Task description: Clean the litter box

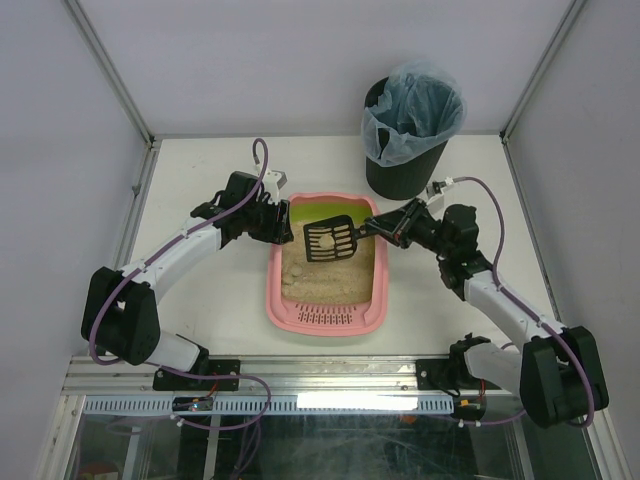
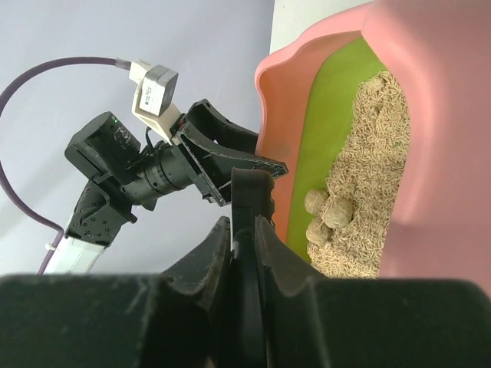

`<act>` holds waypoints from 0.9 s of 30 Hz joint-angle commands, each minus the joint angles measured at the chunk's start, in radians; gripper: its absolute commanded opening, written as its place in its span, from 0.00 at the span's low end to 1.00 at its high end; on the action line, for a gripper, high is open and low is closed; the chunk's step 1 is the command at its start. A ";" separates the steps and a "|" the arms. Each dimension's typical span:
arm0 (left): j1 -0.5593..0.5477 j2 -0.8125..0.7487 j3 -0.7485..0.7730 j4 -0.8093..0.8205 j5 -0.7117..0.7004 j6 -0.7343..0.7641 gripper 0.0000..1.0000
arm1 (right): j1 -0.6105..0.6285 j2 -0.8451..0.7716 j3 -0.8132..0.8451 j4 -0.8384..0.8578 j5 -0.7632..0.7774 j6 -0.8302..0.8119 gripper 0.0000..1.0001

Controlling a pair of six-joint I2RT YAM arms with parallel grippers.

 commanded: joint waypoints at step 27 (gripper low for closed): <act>-0.018 0.025 0.011 0.029 -0.011 0.034 0.49 | -0.332 0.275 0.821 -0.308 0.231 -0.087 0.00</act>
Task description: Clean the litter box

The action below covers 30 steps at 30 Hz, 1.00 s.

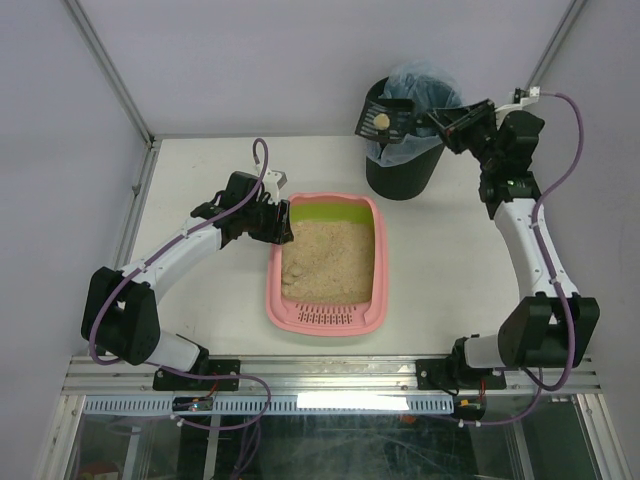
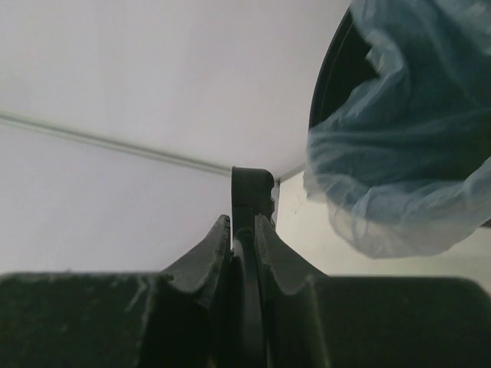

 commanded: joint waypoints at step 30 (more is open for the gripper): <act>-0.017 0.023 0.011 0.027 -0.004 0.035 0.49 | 0.356 0.121 0.184 0.305 0.878 -1.682 0.00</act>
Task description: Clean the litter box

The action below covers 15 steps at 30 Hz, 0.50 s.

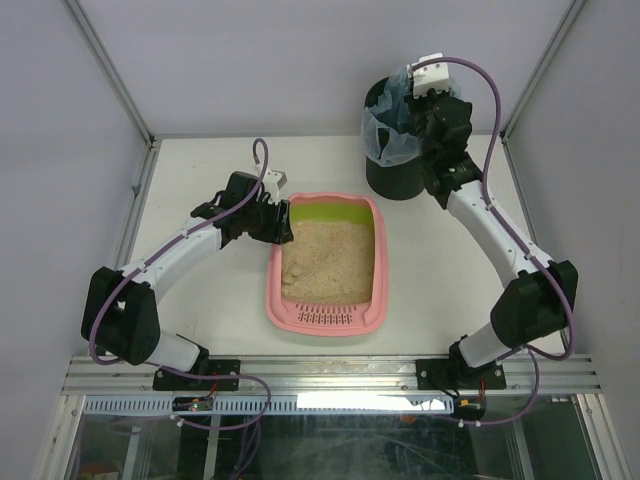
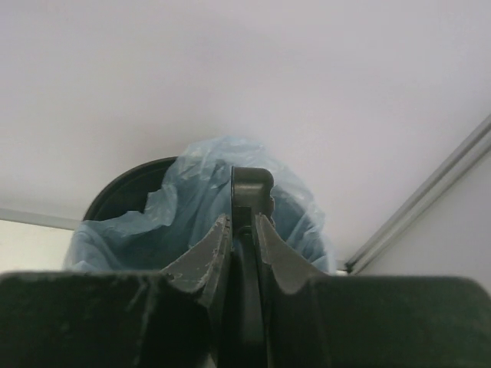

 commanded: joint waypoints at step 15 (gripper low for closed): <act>-0.017 0.027 0.013 0.024 -0.005 0.032 0.49 | 0.075 -0.433 -0.153 -0.207 -0.379 0.711 0.00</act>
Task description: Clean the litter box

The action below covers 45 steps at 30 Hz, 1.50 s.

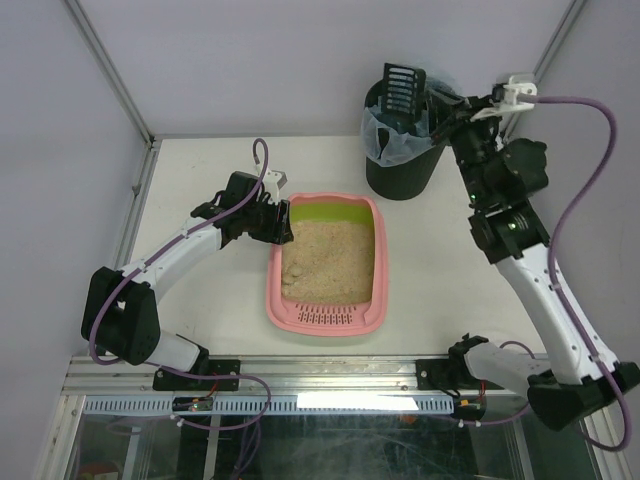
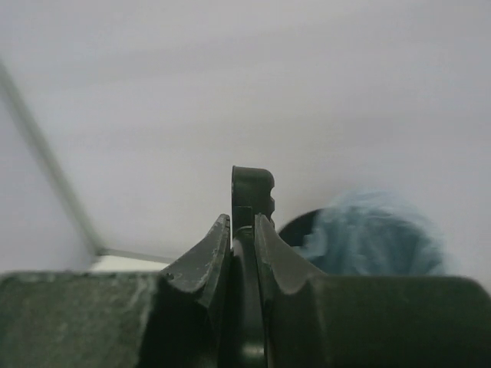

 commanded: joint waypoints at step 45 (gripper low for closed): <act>-0.017 0.029 0.013 0.025 0.002 0.031 0.49 | 0.446 0.494 -0.382 -0.105 -0.302 0.982 0.00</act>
